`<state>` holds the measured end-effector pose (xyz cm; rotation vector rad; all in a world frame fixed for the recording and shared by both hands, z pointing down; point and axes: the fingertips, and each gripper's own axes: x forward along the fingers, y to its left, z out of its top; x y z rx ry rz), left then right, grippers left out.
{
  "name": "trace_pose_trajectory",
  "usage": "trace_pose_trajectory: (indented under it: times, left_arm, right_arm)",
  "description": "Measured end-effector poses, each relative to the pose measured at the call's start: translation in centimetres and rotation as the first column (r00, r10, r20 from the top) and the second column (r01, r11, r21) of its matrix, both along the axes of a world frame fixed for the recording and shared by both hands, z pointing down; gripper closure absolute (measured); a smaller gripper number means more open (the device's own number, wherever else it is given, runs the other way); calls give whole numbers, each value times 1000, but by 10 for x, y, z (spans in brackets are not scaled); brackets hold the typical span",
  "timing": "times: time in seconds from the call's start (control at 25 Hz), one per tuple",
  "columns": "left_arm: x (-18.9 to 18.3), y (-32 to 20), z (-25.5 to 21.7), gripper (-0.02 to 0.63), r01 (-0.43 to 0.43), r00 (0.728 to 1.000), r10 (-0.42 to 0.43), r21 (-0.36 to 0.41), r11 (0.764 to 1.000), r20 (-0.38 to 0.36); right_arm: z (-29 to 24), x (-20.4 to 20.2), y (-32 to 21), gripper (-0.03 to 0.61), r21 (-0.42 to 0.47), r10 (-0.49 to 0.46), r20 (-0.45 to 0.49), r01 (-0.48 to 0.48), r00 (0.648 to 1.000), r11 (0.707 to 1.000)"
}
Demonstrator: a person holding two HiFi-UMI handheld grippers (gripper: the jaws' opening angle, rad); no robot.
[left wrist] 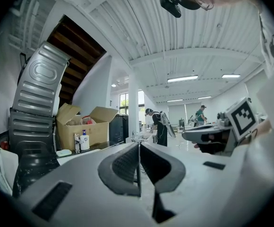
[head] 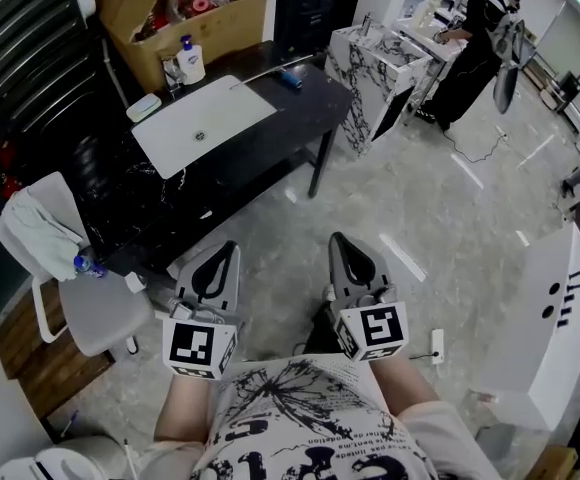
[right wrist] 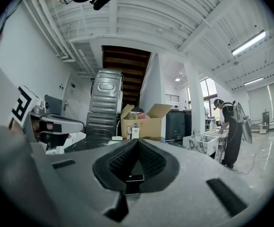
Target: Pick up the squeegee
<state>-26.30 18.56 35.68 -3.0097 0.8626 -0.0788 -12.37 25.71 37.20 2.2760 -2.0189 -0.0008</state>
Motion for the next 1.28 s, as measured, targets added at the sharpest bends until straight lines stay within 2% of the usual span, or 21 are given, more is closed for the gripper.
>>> trace_pose_trajectory:
  times: [0.16,0.4,0.6,0.76,0.92,1.08,1.28]
  left_arm:
    - [38,-31,4,601,50,999,-50,3,999,10]
    - [125,-91,8,601,131,991,-132,19,991,9]
    - [201,-143,-2,601,226,974,-225,32,974,-17]
    - [246,-180,-4,601,297,955,-296,23,955,-18]
    - [267,-213,-3,601,354,935,-354,11,935,-6]
    - [269,-250,3,601,423,906,-423,-21,906,15]
    - [271,-301,21,601,441,897,-441,-33,897,17]
  right_arm:
    - [4,41,-36,586,-4,-46,-3,46,999,999]
    - [4,130,-110,586,-24,-143,16,143,990,989]
    - [0,216,-170,586,-69,-234,7,234,972,970]
    - [3,272,-217,586,-104,-288,12,288,958,952]
    - [13,301,-261,586,-135,-318,30,319,948,938]
    - [24,311,-302,586,-163,-356,52,360,933,919]
    - [36,312,-363,586,-189,-386,56,390,921,901]
